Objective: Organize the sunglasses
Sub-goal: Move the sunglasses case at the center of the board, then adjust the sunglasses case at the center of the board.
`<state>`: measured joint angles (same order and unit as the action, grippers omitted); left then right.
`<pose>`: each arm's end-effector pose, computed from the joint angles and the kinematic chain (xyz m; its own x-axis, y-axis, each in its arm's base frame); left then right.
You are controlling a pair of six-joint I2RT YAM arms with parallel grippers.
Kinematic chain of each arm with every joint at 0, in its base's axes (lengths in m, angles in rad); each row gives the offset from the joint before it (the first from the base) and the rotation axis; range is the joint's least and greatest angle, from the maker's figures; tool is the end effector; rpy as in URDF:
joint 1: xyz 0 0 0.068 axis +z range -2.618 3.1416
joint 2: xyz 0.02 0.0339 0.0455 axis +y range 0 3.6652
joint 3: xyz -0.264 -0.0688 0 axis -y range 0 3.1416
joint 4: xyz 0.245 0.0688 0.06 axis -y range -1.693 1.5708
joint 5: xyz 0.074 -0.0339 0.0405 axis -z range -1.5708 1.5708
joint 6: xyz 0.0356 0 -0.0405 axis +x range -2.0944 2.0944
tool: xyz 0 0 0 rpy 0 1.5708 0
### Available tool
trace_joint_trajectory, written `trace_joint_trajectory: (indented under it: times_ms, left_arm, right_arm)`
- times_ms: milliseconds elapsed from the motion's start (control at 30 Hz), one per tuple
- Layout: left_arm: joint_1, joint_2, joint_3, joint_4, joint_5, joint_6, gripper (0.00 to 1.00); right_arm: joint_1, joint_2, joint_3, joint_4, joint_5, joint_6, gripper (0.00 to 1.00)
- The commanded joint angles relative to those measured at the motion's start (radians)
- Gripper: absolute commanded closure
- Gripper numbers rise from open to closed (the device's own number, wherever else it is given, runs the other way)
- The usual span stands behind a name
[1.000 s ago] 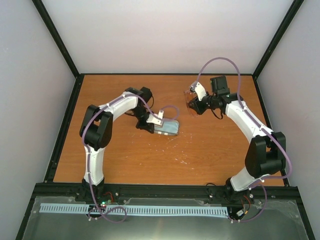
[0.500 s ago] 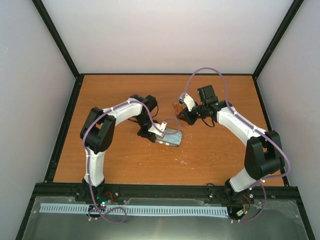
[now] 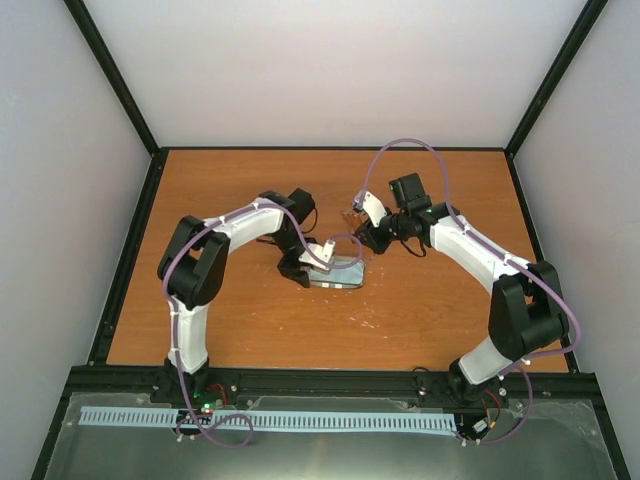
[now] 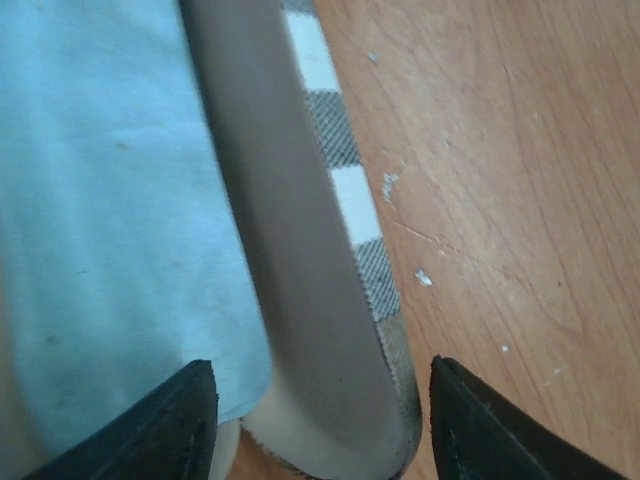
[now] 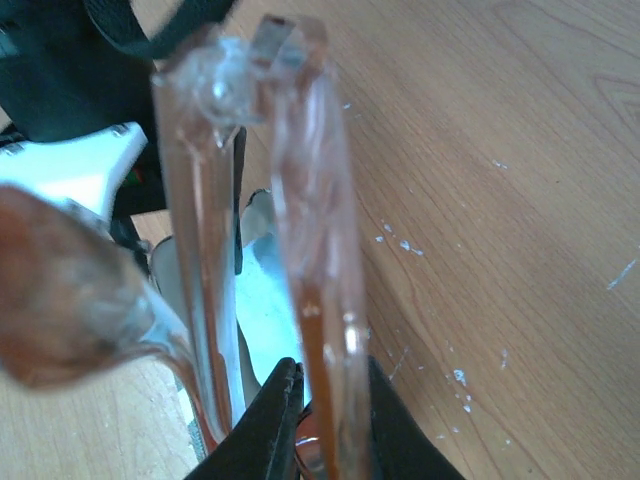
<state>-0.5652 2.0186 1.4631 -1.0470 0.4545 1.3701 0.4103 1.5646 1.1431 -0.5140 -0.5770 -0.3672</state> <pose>0.3047 -0.2118 0.1673 0.2918 0.8575 -0.4237 0.9207 -0.3718 -0.1185 0.2931 0.1487 0.2484 -0.4623 -0.5292 -0.7115 -0.8541 0.4815 0.1968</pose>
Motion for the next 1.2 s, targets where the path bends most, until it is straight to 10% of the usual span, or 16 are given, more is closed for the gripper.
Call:
trace_joint_trajectory:
  times_ms: [0, 200, 233, 333, 367, 1167]
  left_arm:
    - [0.009, -0.108, 0.018, 0.071, 0.024, -0.082, 0.37]
    - [0.057, -0.272, -0.035, 0.187, 0.058, -0.304, 0.19]
    - [0.063, -0.298, -0.043, 0.181, 0.072, -0.34, 0.25]
    - [0.064, -0.388, -0.117, 0.132, 0.139, -0.402, 0.95]
    - [0.057, -0.417, -0.153, 0.115, 0.155, -0.405, 0.99]
    - [-0.002, -0.244, -0.328, 0.197, 0.162, -0.689, 0.99]
  right_arm:
    - [0.008, -0.019, 0.012, 0.001, 0.035, -0.039, 0.97]
    - [0.01, 0.004, 0.036, 0.011, 0.052, -0.063, 0.97]
    - [0.015, 0.01, 0.042, 0.005, 0.048, -0.074, 0.97]
    - [0.046, 0.037, 0.061, -0.033, 0.06, -0.118, 0.97]
    - [0.064, 0.053, 0.071, -0.051, 0.069, -0.138, 0.97]
    - [0.169, 0.239, 0.13, -0.119, 0.129, -0.175, 0.97]
